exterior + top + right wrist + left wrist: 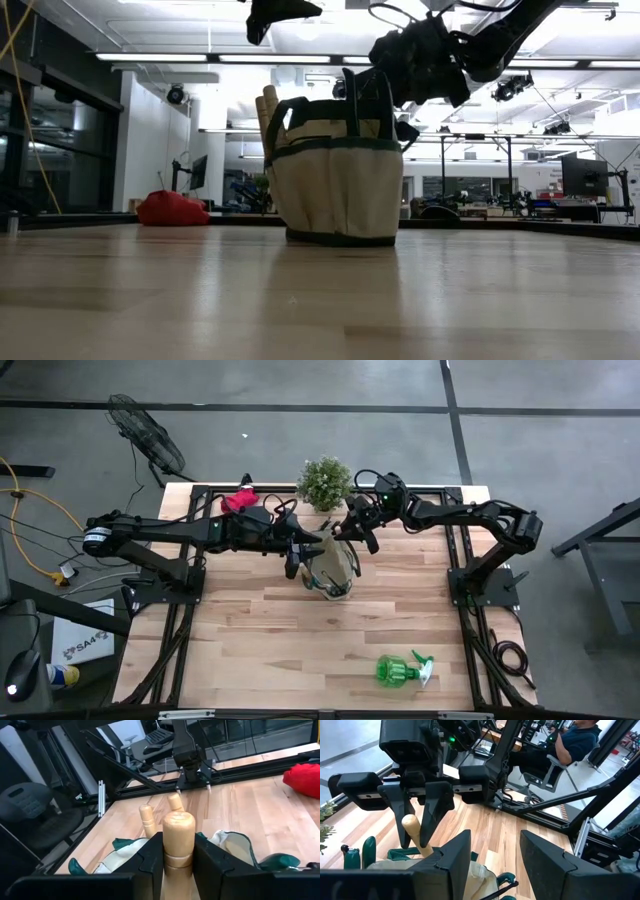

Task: Pick & Place Garden tools in Gardening bag
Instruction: Put the brown hand rake into the brown gardening bag

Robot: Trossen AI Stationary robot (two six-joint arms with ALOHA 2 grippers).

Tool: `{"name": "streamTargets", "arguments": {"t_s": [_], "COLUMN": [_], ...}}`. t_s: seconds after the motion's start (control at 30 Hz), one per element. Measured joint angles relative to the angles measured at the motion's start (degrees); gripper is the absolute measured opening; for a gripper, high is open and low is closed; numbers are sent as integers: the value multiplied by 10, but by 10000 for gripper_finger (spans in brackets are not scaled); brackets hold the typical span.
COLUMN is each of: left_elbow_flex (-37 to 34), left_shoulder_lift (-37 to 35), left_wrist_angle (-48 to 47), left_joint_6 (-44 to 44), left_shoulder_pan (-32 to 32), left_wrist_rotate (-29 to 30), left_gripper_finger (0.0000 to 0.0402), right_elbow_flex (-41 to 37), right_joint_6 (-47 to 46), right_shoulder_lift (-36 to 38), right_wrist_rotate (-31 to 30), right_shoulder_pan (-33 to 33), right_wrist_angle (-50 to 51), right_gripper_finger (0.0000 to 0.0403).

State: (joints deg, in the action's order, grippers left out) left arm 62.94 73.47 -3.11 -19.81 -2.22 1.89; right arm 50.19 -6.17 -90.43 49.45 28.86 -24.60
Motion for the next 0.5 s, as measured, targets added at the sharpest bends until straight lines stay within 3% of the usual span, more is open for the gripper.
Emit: {"name": "streamTargets", "arguments": {"t_s": [0.5], "left_elbow_flex": [0], "left_shoulder_lift": [0], "left_wrist_angle": [0], "left_joint_6": [0], "left_shoulder_pan": [0], "left_wrist_rotate": [0], "left_gripper_finger": [167], "right_elbow_flex": [0], "right_joint_6": [-2], "right_shoulder_lift": [1], "right_wrist_rotate": [3], "right_shoulder_pan": [0], "right_wrist_angle": [1], "right_gripper_finger": [84]}}
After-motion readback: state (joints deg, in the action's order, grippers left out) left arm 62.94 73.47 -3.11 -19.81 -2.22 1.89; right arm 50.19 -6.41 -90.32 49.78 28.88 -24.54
